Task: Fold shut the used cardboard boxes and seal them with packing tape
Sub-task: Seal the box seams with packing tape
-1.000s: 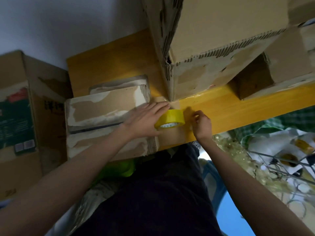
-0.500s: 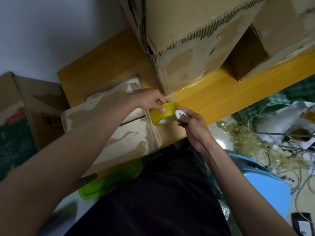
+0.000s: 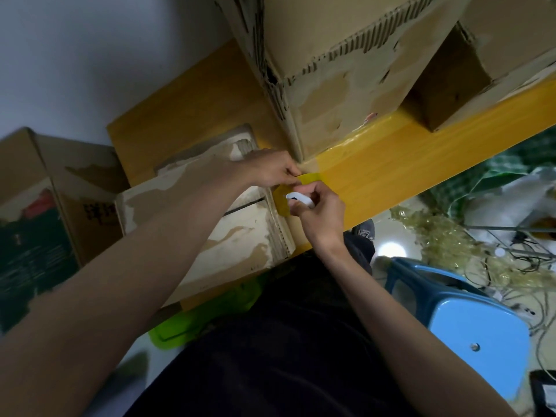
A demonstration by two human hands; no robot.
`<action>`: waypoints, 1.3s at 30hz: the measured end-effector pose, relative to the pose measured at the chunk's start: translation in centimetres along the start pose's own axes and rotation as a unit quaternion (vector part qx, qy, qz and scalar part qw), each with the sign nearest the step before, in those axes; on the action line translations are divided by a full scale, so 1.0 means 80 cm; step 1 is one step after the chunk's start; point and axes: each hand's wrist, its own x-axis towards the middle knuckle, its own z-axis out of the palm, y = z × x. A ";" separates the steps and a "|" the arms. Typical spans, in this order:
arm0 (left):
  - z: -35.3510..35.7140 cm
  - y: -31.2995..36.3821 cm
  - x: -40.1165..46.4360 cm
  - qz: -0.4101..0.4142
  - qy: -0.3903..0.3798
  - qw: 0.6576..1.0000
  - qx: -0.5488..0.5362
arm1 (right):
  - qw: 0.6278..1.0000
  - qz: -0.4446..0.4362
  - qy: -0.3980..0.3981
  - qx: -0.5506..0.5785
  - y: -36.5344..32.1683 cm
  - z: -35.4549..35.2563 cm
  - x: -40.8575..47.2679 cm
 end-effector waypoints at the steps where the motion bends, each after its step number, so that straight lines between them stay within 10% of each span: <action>1: 0.000 0.000 -0.001 0.003 0.003 1.000 0.000 | 1.000 -0.005 0.003 -0.001 -0.002 0.004 0.001; 25: 0.000 0.007 -0.004 -0.029 0.014 0.999 0.023 | 0.997 -0.009 0.016 -0.072 -0.006 0.027 0.013; 39: -0.009 0.000 0.000 -0.022 -0.015 0.998 -0.052 | 0.946 -0.023 -0.170 -0.276 0.019 -0.019 0.019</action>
